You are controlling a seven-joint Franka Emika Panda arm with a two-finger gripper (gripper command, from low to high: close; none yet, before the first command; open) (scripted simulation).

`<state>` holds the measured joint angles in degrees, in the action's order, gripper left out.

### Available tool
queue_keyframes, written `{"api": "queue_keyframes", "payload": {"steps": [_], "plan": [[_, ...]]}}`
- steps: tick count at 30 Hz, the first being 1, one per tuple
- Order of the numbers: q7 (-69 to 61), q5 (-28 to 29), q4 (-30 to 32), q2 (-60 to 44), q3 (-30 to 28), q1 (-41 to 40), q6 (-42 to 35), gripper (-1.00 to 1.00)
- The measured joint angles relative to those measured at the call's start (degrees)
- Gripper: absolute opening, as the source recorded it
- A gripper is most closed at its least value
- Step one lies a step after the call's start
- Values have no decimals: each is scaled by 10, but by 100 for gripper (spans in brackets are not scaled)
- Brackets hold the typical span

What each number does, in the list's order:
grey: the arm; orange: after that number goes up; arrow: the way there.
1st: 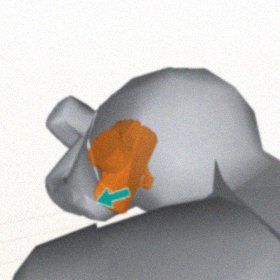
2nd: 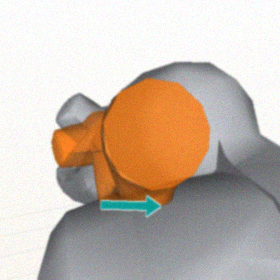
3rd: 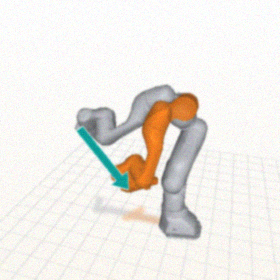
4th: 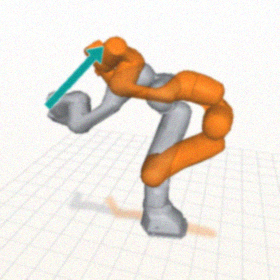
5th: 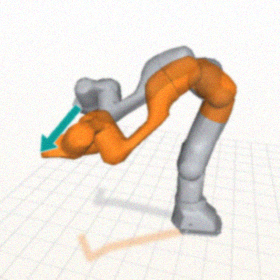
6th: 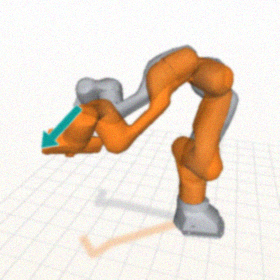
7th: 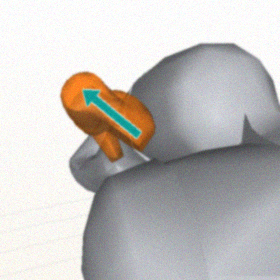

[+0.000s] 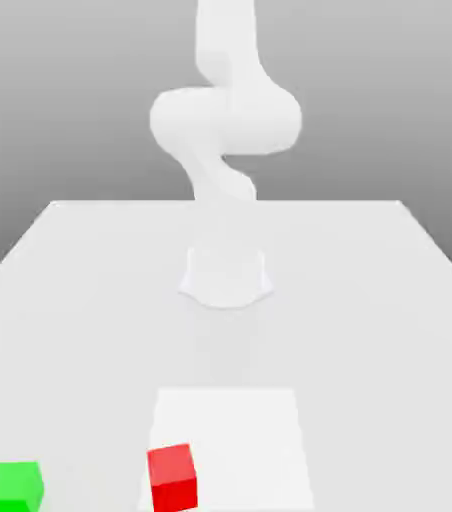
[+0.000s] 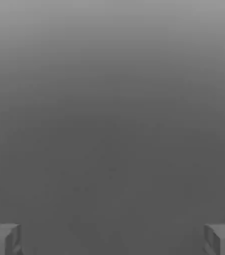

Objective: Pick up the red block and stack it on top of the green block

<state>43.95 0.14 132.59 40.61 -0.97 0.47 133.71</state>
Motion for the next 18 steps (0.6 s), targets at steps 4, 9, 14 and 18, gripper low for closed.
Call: {"api": "queue_keyframes", "payload": {"steps": [4,9,14,18], "plan": [[-33,1,13,-86,-17,8,32,0],[-76,-4,30,-190,-37,14,70,0],[-122,-13,46,-294,-54,18,109,0],[-161,-24,58,-377,-61,15,139,0]]}}
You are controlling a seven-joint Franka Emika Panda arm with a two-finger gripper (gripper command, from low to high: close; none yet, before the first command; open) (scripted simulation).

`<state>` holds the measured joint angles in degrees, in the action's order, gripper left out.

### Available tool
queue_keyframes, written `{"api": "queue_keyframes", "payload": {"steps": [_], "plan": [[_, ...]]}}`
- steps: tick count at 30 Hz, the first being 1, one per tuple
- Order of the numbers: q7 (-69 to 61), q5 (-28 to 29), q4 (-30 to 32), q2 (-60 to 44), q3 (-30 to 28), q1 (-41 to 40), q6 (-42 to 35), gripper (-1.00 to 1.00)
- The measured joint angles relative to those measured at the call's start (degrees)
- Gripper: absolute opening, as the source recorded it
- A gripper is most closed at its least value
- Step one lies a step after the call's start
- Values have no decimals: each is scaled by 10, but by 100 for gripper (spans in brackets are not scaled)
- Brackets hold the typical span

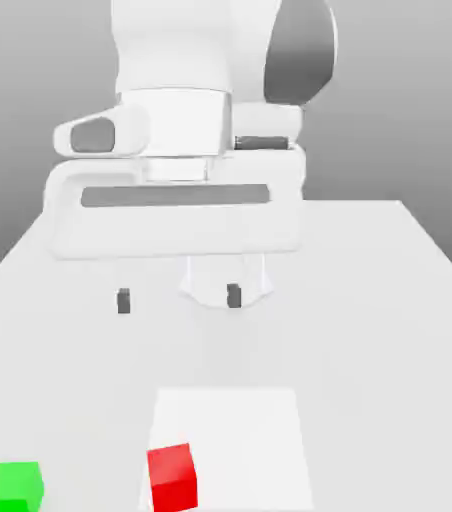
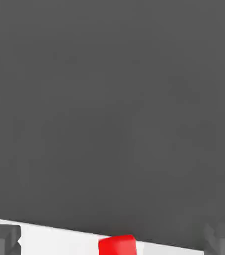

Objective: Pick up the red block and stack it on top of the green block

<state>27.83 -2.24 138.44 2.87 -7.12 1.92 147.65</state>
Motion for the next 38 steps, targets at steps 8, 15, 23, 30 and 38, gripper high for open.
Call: {"api": "queue_keyframes", "payload": {"steps": [8,15,23,30,38], "plan": [[-69,-17,20,-166,3,-18,70,0],[-86,-37,9,-248,19,-31,134,-100],[-72,-18,20,-182,8,-24,79,-100],[59,-54,-77,-187,-84,-88,-20,-100],[62,-105,-108,-272,-78,-123,30,100]]}}
